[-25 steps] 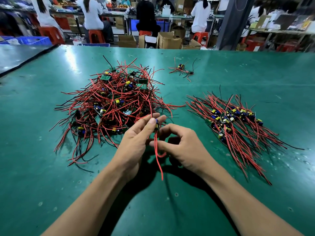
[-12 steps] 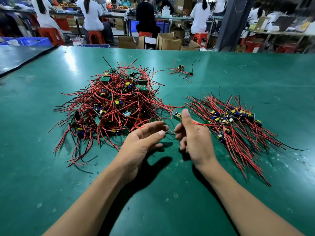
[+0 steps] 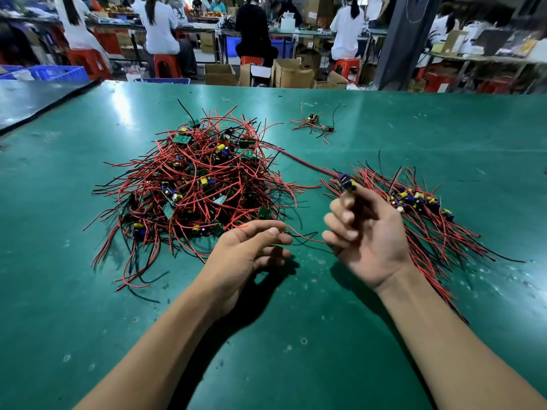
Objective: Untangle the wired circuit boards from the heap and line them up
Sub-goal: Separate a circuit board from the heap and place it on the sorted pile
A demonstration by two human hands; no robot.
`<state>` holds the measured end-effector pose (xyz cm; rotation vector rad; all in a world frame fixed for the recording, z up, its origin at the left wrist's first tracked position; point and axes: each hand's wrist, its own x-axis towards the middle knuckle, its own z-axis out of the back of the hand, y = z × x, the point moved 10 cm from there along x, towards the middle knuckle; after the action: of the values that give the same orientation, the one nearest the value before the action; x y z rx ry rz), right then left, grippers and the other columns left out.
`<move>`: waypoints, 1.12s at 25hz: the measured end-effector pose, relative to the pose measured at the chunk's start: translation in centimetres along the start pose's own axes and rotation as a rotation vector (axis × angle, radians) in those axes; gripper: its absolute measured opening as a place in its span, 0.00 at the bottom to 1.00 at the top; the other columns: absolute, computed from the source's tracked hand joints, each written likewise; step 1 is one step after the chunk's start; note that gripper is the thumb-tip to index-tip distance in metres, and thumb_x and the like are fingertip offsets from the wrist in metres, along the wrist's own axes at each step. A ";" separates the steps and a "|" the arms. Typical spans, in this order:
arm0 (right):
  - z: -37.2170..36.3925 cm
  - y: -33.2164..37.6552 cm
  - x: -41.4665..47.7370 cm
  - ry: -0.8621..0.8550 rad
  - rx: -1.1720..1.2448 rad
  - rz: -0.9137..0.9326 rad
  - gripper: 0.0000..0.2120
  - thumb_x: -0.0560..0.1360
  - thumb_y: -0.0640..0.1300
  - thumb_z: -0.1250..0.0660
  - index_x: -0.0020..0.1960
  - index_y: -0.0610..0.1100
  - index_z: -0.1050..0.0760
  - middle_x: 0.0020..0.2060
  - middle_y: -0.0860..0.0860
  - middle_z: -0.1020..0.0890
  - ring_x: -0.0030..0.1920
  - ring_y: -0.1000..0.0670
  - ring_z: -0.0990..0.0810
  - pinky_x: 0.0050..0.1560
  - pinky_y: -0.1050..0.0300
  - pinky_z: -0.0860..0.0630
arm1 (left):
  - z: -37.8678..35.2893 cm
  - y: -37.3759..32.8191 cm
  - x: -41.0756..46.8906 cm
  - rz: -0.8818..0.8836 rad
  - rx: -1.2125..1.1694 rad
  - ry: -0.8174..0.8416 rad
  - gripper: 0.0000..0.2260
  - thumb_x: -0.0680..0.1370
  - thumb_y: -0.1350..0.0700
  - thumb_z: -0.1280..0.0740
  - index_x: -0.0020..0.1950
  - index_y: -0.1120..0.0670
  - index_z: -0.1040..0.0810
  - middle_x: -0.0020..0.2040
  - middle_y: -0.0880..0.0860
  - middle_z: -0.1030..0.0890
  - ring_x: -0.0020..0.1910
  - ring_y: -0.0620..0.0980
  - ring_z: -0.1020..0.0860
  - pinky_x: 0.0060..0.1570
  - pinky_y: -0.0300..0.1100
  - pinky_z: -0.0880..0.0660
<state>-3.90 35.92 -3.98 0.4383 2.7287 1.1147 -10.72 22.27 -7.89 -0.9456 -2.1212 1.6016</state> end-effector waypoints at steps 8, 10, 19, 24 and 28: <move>-1.4 -5.4 -1.0 0.123 -0.726 -0.215 0.14 0.72 0.55 0.28 0.35 0.49 0.26 0.29 0.49 0.27 0.24 0.57 0.33 0.22 0.65 0.41 | -1.3 -0.1 -0.6 0.030 0.054 0.146 0.11 0.69 0.45 0.28 0.43 0.51 0.15 0.36 0.56 0.17 0.27 0.48 0.21 0.26 0.36 0.25; -0.9 -5.0 -0.7 0.082 -0.754 -0.180 0.16 0.70 0.59 0.25 0.36 0.50 0.27 0.32 0.44 0.30 0.27 0.52 0.35 0.27 0.61 0.43 | -1.2 0.0 -0.7 0.039 0.022 0.155 0.11 0.70 0.46 0.28 0.45 0.52 0.15 0.39 0.58 0.17 0.29 0.49 0.19 0.27 0.36 0.24; 0.6 -4.0 -0.1 -0.053 -0.737 0.016 0.12 0.72 0.52 0.24 0.39 0.46 0.21 0.31 0.46 0.24 0.30 0.49 0.31 0.28 0.60 0.34 | -1.5 0.5 -0.8 0.053 0.132 0.149 0.04 0.74 0.63 0.29 0.47 0.61 0.22 0.41 0.60 0.16 0.34 0.52 0.17 0.36 0.40 0.19; 0.7 -4.6 -0.1 -0.058 -0.721 -0.041 0.08 0.73 0.49 0.24 0.41 0.45 0.17 0.29 0.49 0.22 0.27 0.50 0.29 0.28 0.62 0.34 | -1.6 0.5 -0.6 0.045 0.266 0.057 0.12 0.77 0.64 0.33 0.35 0.58 0.17 0.32 0.59 0.18 0.29 0.53 0.18 0.32 0.41 0.20; 1.7 -4.7 0.0 -0.139 -0.671 -0.164 0.06 0.77 0.46 0.29 0.46 0.43 0.18 0.21 0.56 0.29 0.18 0.58 0.38 0.20 0.69 0.44 | -1.1 0.3 -0.5 -0.002 0.282 0.000 0.11 0.76 0.65 0.32 0.33 0.58 0.20 0.29 0.56 0.24 0.27 0.54 0.20 0.40 0.52 0.20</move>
<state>-4.47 33.87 -8.46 0.1753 2.0526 1.7553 -9.60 22.82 -7.73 -0.8482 -1.8301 1.8372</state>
